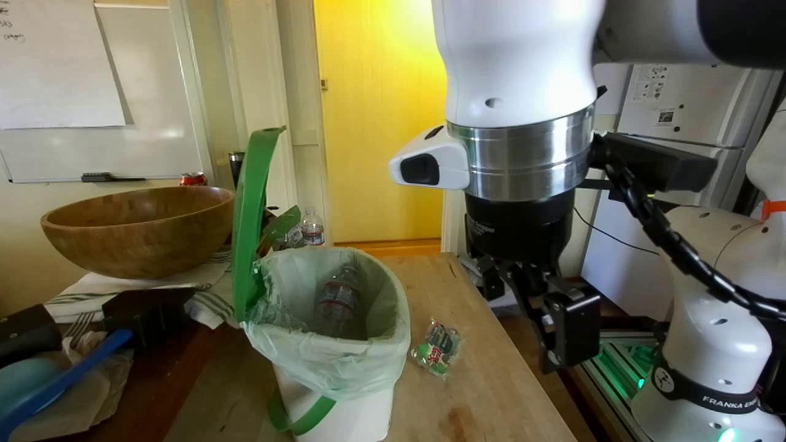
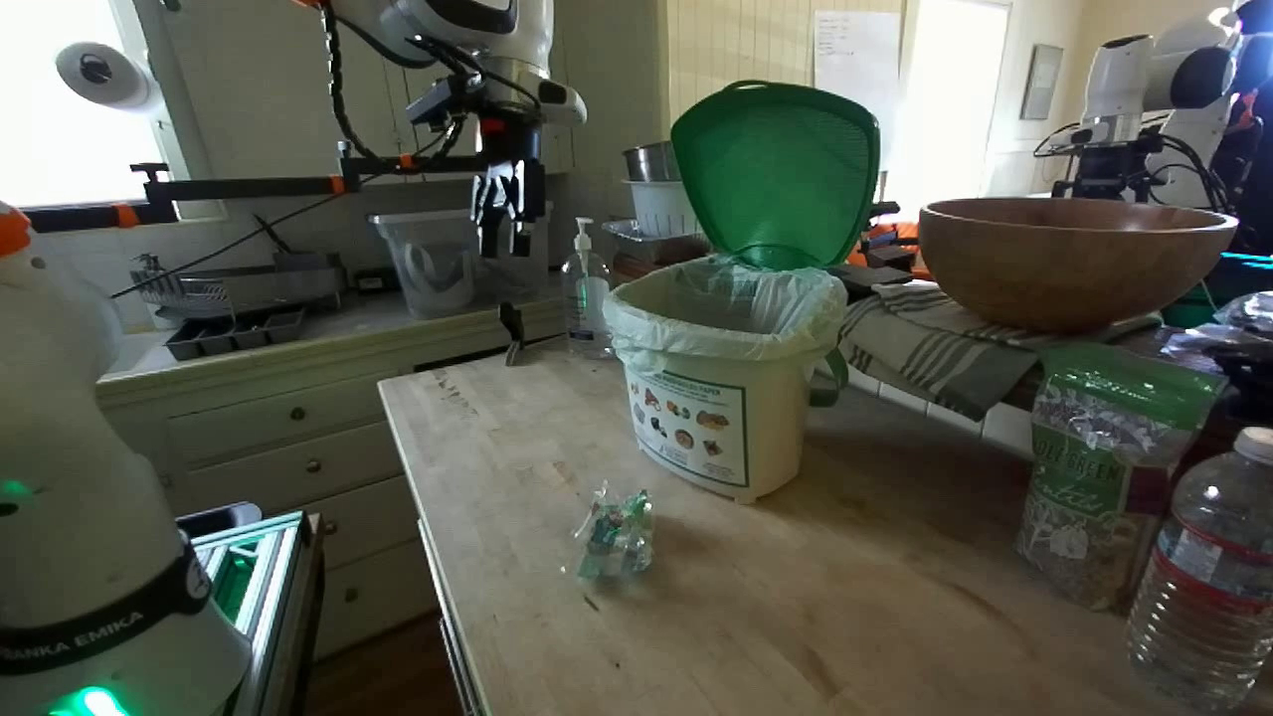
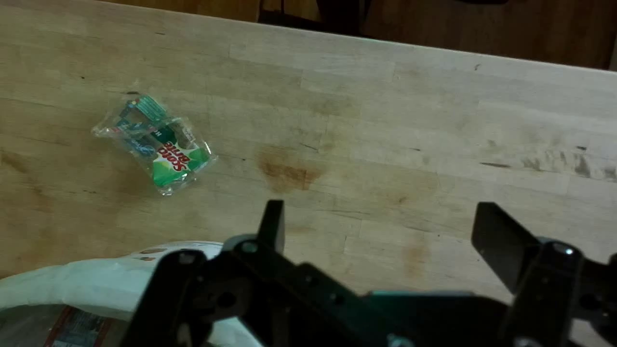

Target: Remove the plastic bottle from the trash can and place it on the counter top

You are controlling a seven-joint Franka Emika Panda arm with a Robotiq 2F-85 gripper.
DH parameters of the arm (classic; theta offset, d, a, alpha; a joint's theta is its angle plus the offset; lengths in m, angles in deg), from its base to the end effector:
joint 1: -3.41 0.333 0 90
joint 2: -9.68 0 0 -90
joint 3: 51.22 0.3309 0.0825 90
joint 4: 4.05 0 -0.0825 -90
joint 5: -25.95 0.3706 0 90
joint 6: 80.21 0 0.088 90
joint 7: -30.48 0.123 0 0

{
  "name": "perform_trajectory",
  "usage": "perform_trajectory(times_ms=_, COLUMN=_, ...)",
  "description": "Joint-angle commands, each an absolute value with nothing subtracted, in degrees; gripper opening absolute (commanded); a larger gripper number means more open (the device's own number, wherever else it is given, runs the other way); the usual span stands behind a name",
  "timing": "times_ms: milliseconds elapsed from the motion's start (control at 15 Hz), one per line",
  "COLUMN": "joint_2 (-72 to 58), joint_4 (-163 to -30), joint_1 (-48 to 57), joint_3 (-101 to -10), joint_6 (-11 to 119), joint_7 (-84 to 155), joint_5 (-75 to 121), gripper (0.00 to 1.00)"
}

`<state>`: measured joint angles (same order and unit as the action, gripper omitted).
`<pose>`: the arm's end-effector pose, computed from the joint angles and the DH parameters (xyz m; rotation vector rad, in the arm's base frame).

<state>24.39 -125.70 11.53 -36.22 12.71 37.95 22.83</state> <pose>0.3963 0.1704 0.5009 2.9180 0.3908 -0.3166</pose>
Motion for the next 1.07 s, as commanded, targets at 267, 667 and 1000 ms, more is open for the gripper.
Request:
perform_trajectory(times_ms=267, joint_2=24.89, joint_4=-127.18, joint_1=10.81, joint_3=-41.15, joint_6=24.61, joint_7=38.12, joint_5=23.64, gripper=1.0)
perform_trajectory(times_ms=667, joint_2=23.91, joint_4=-127.04, joint_1=9.16, joint_3=-43.21, joint_6=30.01, joint_7=40.79, joint_5=24.11, gripper=1.0)
perform_trajectory(times_ms=1000, joint_2=23.71, joint_4=-126.13, joint_1=9.16, joint_3=-43.41, joint_6=28.27, joint_7=39.64, joint_5=23.26, gripper=1.0)
